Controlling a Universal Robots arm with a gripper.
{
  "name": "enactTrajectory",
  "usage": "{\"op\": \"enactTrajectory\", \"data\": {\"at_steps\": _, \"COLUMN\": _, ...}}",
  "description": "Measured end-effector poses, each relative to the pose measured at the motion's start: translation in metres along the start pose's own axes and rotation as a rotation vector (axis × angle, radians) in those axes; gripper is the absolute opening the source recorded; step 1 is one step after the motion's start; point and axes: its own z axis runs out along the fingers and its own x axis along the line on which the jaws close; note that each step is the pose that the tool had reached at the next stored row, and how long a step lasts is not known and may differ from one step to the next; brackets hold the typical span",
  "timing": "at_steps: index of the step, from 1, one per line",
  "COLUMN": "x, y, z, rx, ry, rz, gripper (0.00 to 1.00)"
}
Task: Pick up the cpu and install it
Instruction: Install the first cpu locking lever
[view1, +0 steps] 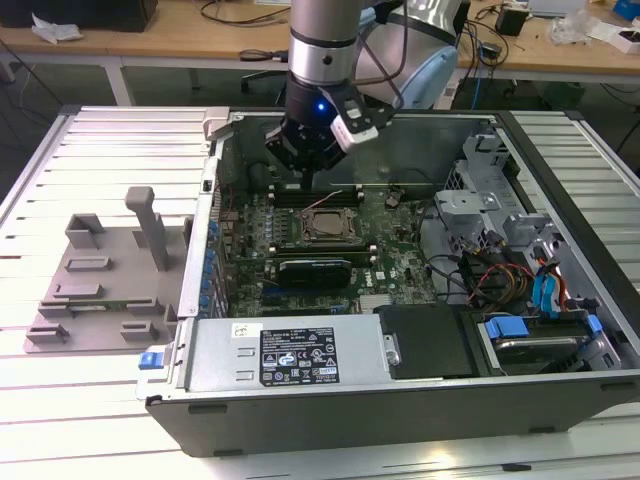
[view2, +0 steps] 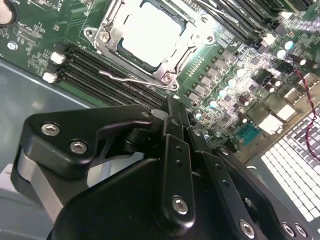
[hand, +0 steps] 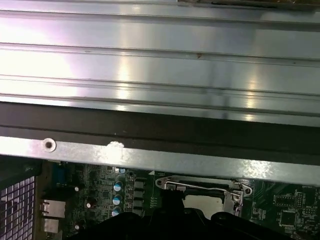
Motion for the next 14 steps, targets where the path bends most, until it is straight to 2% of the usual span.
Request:
{"op": "enactTrajectory", "data": {"at_steps": 5, "x": -0.0007, "y": 0.0002, "z": 0.0106, "rx": -0.0001, "ry": 0.0007, "rz": 0.000, "gripper": 0.11}}
{"op": "enactTrajectory", "data": {"at_steps": 14, "x": -0.0015, "y": 0.0006, "z": 0.0217, "rx": 0.0005, "ry": 0.0015, "rz": -0.010, "gripper": 0.11}}
